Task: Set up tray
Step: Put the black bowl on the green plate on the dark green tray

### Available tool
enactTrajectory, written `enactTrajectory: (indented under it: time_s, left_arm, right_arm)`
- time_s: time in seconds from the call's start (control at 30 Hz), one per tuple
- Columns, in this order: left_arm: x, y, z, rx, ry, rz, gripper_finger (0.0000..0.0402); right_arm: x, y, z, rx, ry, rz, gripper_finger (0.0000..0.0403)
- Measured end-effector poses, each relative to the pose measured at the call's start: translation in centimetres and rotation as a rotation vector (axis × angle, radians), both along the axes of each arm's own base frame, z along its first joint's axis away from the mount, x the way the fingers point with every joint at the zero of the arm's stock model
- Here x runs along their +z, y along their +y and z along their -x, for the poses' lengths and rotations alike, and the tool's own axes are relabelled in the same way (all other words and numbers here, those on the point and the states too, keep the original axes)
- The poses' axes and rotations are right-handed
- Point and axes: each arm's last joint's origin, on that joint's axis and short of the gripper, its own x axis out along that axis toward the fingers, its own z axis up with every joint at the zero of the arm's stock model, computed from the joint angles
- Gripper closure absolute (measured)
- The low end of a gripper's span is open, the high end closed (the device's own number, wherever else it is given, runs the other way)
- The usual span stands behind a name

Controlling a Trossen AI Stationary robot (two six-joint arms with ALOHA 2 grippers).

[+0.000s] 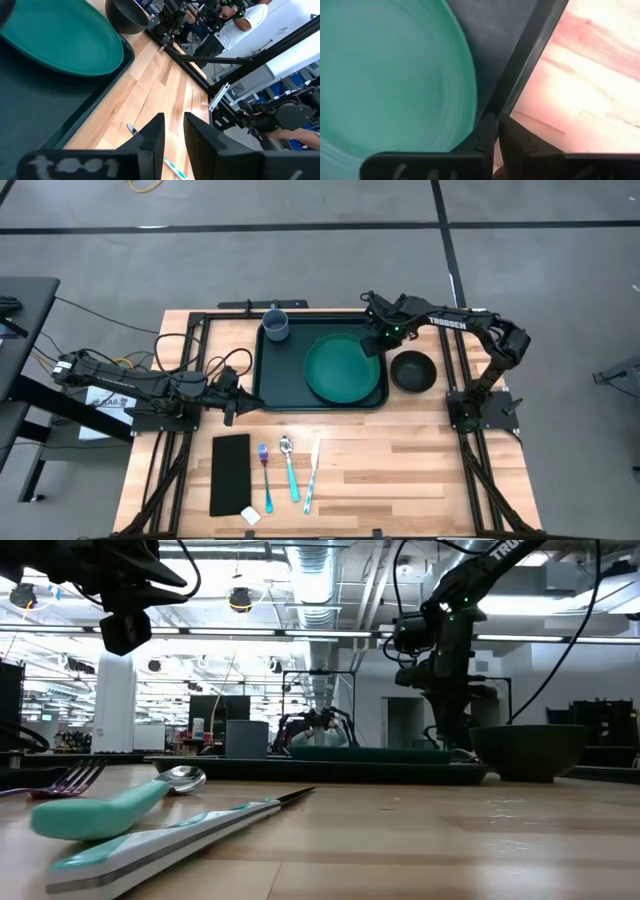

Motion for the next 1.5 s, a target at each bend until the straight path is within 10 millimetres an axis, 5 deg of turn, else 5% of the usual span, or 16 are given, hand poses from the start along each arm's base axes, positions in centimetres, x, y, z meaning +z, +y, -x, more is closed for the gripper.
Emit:
enactTrajectory:
  time_s: [0.43,0.83,1.13,1.5]
  left_arm:
    - [0.0,0.0,0.0,0.000,0.000,-0.010,0.0342]
    - [-0.3,0.0,0.1,0.003,0.029,-0.033,0.0342]
    - [-0.4,0.0,0.1,0.003,0.036,-0.034,0.0342]
    - [-0.4,0.1,0.1,-0.002,0.036,-0.051,0.0342]
  right_arm:
    - [7.8,1.4,-3.2,0.256,-0.089,0.097,0.0390]
    - [12.6,8.5,0.7,0.414,0.095,0.086,0.0370]
    - [13.4,13.5,4.2,0.309,-0.040,0.125,0.0352]
    - [11.2,14.8,4.2,0.217,0.024,0.135,0.0241]
